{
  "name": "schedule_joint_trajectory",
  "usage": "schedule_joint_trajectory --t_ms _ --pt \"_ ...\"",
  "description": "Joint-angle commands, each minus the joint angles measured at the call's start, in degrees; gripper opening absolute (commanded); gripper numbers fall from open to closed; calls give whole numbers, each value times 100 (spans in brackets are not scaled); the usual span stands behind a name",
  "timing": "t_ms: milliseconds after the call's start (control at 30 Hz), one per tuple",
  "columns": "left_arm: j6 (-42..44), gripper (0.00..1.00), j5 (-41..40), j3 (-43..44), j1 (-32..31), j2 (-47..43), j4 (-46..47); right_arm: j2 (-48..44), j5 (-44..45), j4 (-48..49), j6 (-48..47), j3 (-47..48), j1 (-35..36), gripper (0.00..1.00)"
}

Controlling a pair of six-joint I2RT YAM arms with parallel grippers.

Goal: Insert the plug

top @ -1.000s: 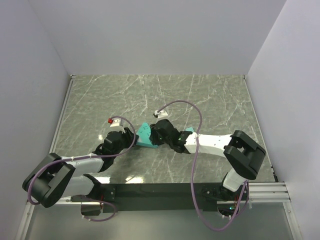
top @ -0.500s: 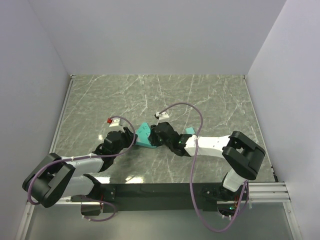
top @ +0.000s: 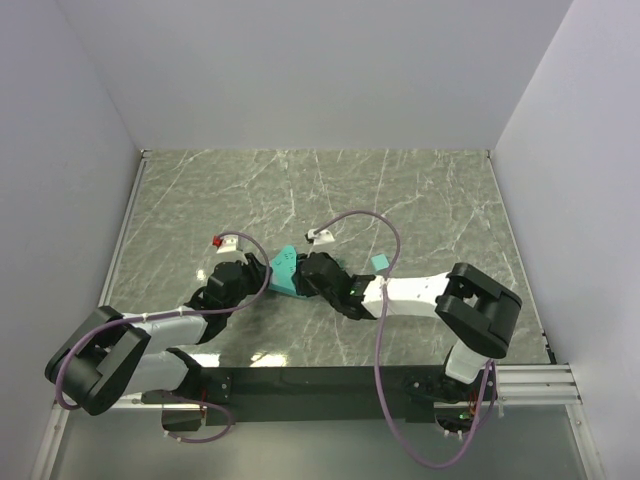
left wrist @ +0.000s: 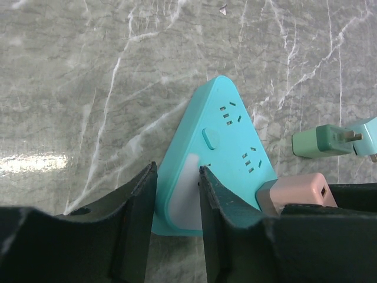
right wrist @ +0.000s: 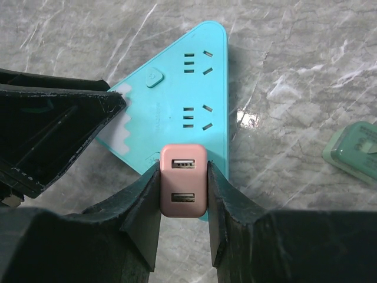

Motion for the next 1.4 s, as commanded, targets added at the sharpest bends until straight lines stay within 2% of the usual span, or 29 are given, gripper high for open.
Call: schedule_joint_trajectory --t_ms 0,300,567,633,667,733,767,867,1067,1200,1300,1367 --pt "-36 38 579 82 -109 94 -193 1010 -1116 -1720 511 -438 518 0" --pt "-44 38 606 65 -109 94 -149 1195 -1055 -1765 863 -525 747 0" --pt "-9 40 544 109 -109 85 -228 756 -432 -2099 574 -95 660 1" --pt "8 44 492 135 -117 50 -281 589 -334 -2169 416 89 589 12" --pt "8 46 483 144 -109 58 -290 536 -160 -2187 363 142 571 29" --pt "17 50 439 153 -109 15 -325 326 -27 -2213 205 291 510 40" --pt "17 51 430 153 -117 6 -360 238 17 -2205 161 327 492 50" --pt "35 53 360 153 -109 -100 -395 -87 175 -2126 -6 397 404 63" --pt "61 54 281 153 -109 -346 -492 -869 624 -1906 -305 345 343 73" --pt "105 55 158 179 -109 -539 -597 -1703 913 -1748 -568 178 264 75" --pt "149 59 105 231 -109 -732 -694 -2116 1116 -1651 -701 2 53 76" --pt "158 66 52 249 -109 -855 -773 -2250 1116 -1520 -797 -191 -113 76"
